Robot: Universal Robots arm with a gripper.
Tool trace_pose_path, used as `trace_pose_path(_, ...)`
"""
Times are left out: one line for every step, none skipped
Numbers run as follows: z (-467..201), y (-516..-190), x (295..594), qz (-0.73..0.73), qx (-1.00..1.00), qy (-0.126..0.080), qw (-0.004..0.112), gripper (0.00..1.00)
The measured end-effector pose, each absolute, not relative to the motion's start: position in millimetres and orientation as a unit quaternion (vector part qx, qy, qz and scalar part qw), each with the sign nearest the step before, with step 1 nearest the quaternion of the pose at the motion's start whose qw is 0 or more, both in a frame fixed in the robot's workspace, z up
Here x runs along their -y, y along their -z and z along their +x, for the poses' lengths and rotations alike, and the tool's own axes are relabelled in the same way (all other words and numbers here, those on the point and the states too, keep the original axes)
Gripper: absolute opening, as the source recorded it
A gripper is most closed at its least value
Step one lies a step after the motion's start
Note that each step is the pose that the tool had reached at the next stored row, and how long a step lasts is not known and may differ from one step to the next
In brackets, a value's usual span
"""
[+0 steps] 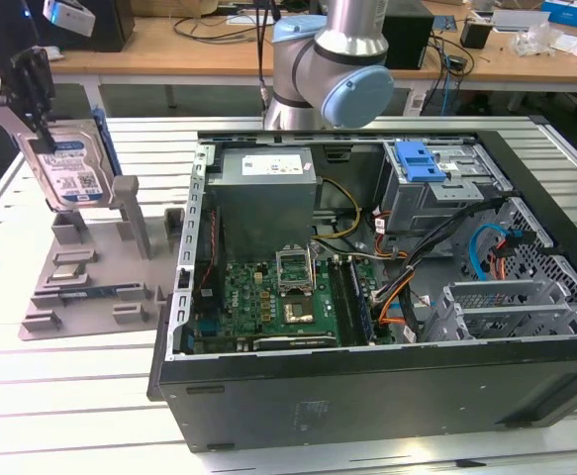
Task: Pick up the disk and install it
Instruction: 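Pick up the disk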
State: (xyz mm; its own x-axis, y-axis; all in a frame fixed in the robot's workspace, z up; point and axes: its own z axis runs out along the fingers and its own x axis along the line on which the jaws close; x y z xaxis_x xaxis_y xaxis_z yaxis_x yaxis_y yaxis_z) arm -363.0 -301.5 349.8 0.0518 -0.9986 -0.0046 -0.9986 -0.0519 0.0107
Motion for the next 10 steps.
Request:
trace_pose_path(-363.0,-351.6,301.4,0.725,0.688,0.005,0.002,0.37)
trace_pose_path(-363.0,-353.4,301.3,0.725,0.688,0.005,0.002,0.37)
trace_pose_path(-363.0,-355.3,301.1,0.725,0.689,0.005,0.002,0.37)
trace_pose_path(-363.0,-358.0,301.0,0.725,0.689,0.005,0.002,0.37)
trace_pose_path(-363.0,-359.7,300.9,0.725,0.689,0.005,0.002,0.37)
trace_pose_path(-363.0,-361.4,300.8,0.725,0.689,0.005,0.002,0.37)
trace_pose_path(-363.0,-365.7,300.5,0.725,0.689,0.005,0.002,0.37)
trace_pose_path(-363.0,-369.2,300.3,0.725,0.689,0.005,0.002,0.37)
trace_pose_path(-363.0,-371.0,300.2,0.725,0.688,0.005,0.002,0.37)
trace_pose_path(-363.0,-373.7,300.1,0.725,0.689,0.005,0.002,0.37)
